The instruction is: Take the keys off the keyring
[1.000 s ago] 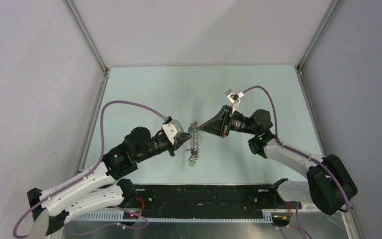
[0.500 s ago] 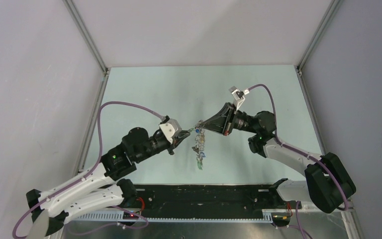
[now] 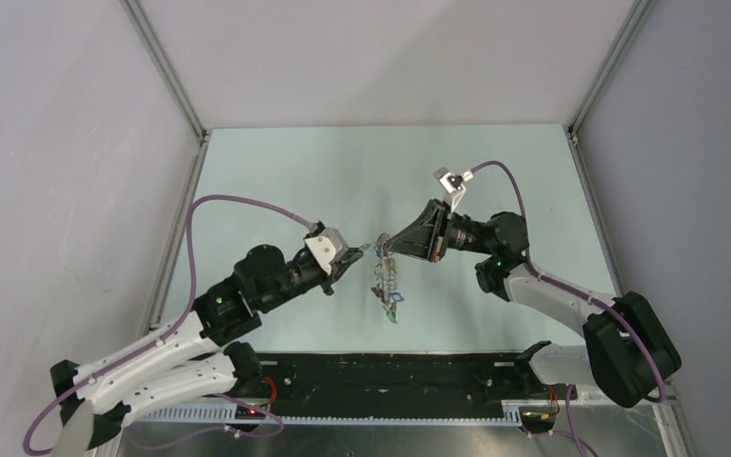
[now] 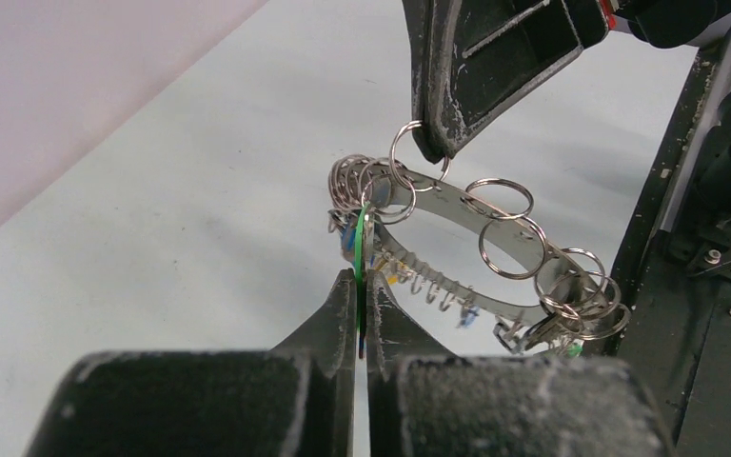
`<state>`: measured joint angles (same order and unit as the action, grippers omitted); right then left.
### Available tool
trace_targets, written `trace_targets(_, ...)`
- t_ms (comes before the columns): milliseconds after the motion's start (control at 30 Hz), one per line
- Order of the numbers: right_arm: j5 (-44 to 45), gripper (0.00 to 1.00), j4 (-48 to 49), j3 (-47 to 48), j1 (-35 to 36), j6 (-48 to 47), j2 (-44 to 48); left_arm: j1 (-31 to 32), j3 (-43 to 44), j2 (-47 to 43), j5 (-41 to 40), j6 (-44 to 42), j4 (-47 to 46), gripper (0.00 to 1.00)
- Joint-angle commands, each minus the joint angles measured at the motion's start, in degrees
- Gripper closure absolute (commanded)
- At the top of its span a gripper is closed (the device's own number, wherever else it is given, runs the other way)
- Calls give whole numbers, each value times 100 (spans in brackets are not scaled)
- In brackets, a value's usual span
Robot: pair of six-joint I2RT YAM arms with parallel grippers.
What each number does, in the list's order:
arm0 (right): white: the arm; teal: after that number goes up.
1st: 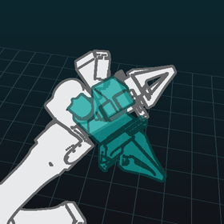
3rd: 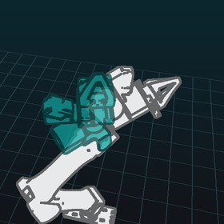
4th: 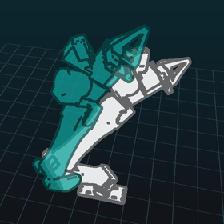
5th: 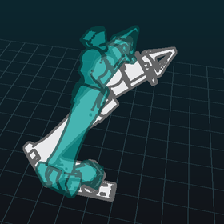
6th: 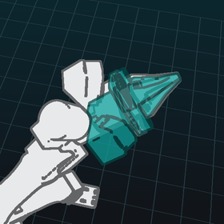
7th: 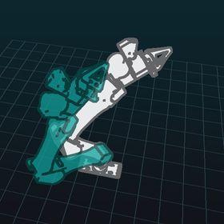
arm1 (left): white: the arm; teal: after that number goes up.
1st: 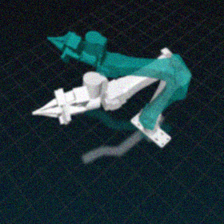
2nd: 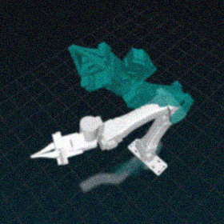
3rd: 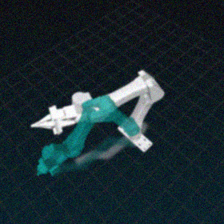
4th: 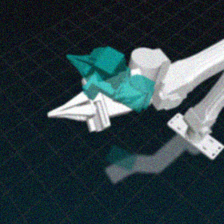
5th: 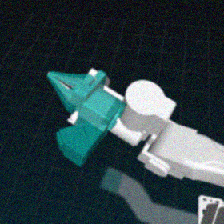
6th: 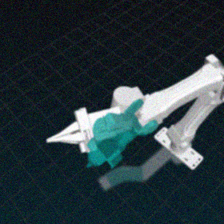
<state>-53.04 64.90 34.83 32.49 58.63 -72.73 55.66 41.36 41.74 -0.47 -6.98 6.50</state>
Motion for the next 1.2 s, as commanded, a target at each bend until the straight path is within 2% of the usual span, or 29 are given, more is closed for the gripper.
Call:
trace_targets(0, -375, 100, 197, 207, 38, 266, 162, -28, 40, -72, -677, -253, -225, 100)
trace_targets(400, -688, 100, -494, 468, 306, 175, -30, -29, -140, -172, -1230, -438, -610, 100)
trace_targets(1167, -997, 100, -642, 586, 484, 324, -338, -33, -575, -300, -2049, -1013, -1787, 100)
